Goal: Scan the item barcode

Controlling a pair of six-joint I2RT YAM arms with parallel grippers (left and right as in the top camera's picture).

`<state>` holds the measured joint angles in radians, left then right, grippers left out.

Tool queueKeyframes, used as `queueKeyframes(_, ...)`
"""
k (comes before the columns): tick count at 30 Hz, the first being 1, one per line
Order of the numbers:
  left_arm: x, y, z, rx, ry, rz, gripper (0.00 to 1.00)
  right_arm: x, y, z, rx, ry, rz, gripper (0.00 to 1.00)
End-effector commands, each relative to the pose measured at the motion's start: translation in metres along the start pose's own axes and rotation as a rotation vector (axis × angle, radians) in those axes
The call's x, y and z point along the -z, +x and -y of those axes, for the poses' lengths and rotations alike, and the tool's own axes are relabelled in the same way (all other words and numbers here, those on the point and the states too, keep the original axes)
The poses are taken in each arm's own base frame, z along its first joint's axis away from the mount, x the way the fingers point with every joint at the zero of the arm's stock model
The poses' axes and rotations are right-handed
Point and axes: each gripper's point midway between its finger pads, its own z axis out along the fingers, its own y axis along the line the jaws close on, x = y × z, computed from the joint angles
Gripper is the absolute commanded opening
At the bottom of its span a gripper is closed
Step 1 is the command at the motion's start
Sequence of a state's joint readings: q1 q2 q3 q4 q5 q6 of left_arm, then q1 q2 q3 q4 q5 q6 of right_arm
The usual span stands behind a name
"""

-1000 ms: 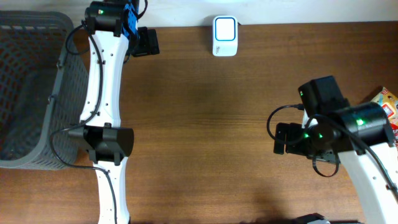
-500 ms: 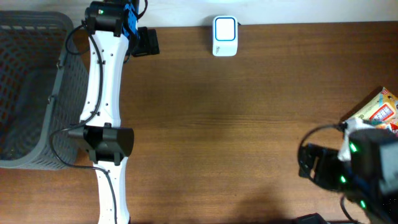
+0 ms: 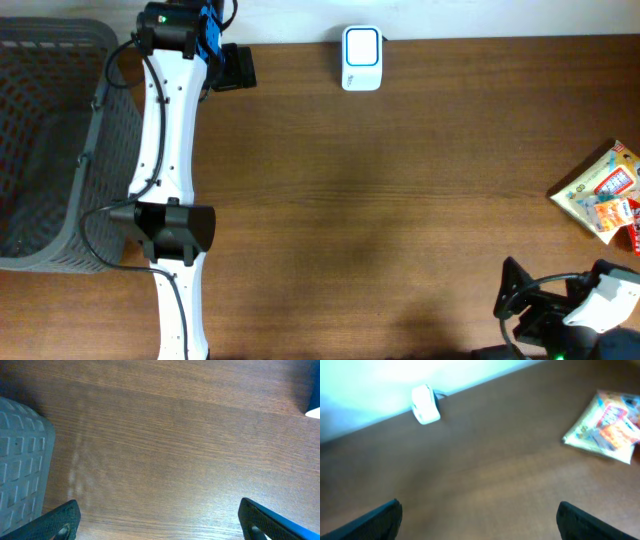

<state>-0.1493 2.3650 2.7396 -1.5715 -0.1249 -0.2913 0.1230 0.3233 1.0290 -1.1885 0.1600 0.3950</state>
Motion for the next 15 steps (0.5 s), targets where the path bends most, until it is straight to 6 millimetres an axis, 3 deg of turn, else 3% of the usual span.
queueKeyframes(1,0.005,-0.002,-0.003,-0.005,-0.008,0.015,0.99,-0.019,0.021,0.008,0.037,-0.008,0.066,0.98)
queueKeyframes(11,0.005,-0.002,-0.003,-0.005,-0.008,0.014,0.99,-0.099,0.061,0.016,0.043,-0.023,0.175,0.98)
queueKeyframes(15,0.005,-0.002,-0.003,-0.006,-0.007,0.015,0.99,-0.120,0.062,0.013,0.033,-0.043,0.225,0.99)
